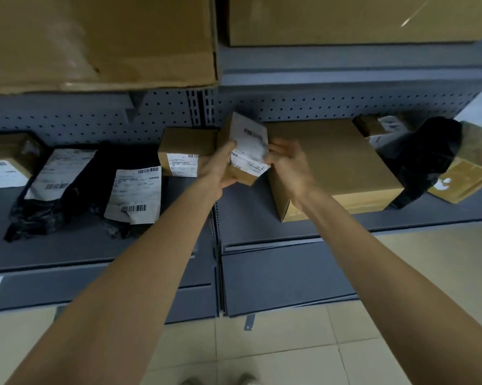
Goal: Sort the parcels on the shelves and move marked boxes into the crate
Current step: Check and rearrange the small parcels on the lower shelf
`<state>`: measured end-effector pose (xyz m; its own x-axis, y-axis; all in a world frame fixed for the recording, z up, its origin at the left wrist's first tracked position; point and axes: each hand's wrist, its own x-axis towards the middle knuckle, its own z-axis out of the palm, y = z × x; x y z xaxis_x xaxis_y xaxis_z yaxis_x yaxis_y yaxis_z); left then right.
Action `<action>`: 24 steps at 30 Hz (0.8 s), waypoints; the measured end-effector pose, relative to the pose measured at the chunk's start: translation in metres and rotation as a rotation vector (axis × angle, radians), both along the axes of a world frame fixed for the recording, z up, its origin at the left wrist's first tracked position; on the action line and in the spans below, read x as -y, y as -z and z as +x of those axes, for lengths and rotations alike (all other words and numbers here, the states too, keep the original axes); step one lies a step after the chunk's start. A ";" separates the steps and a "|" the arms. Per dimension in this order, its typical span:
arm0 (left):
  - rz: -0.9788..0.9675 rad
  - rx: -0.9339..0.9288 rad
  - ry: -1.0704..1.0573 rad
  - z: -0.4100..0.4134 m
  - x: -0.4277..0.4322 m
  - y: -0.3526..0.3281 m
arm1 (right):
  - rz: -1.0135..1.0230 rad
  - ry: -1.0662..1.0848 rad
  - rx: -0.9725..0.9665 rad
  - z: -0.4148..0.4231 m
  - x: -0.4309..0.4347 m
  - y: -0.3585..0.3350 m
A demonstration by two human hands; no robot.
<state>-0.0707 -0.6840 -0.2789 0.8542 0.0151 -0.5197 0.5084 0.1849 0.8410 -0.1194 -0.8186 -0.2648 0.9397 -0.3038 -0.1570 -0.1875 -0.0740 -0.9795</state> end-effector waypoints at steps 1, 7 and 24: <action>-0.049 0.008 -0.015 0.000 -0.004 -0.001 | 0.016 0.081 0.005 0.001 0.001 -0.001; -0.429 0.037 -0.122 -0.011 -0.022 -0.006 | 0.215 -0.077 -0.162 0.002 -0.008 -0.002; 0.126 0.215 0.463 0.009 -0.082 -0.046 | -0.167 -0.579 -0.093 0.025 0.042 -0.043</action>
